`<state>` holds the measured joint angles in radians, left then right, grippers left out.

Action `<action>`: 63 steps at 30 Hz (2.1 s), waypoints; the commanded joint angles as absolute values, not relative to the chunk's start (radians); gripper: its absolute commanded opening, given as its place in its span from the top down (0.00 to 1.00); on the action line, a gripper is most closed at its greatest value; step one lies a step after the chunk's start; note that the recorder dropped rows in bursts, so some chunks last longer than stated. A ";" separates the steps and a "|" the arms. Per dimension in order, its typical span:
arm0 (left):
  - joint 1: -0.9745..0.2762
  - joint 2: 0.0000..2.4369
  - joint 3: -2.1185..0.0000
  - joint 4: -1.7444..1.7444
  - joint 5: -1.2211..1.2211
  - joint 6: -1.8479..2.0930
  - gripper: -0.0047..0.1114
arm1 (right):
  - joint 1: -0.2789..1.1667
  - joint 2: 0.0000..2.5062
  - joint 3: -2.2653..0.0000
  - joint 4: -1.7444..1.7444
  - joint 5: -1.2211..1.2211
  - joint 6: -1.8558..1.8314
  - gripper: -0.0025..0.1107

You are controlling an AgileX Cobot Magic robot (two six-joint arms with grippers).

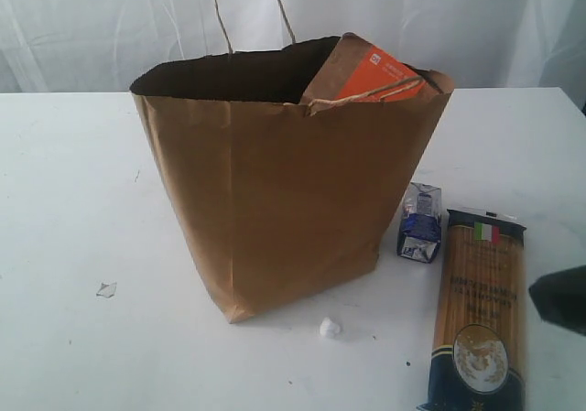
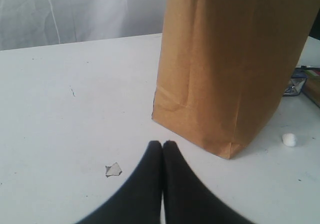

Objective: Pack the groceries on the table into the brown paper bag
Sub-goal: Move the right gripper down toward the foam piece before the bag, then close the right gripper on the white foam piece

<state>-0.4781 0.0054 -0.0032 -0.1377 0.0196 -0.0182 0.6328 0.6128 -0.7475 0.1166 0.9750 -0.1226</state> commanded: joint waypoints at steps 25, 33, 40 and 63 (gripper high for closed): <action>-0.478 0.000 0.000 -0.141 0.024 -0.018 0.96 | 0.627 1.119 -0.617 0.321 0.591 -0.292 0.64; -0.478 0.000 0.000 -0.141 0.024 -0.018 0.96 | 0.670 1.378 -0.640 0.369 0.446 -0.292 0.55; -0.478 0.000 0.000 -0.141 0.024 -0.018 0.96 | 0.678 1.535 -0.709 0.369 0.382 -0.290 0.55; -0.478 0.000 0.000 -0.141 0.024 -0.018 0.96 | 0.678 1.764 -0.818 0.362 0.331 -0.317 0.55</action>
<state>-0.4781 0.0054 -0.0032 -0.1377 0.0196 -0.0182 0.6776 1.7509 -0.8147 0.3628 0.3487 -0.3044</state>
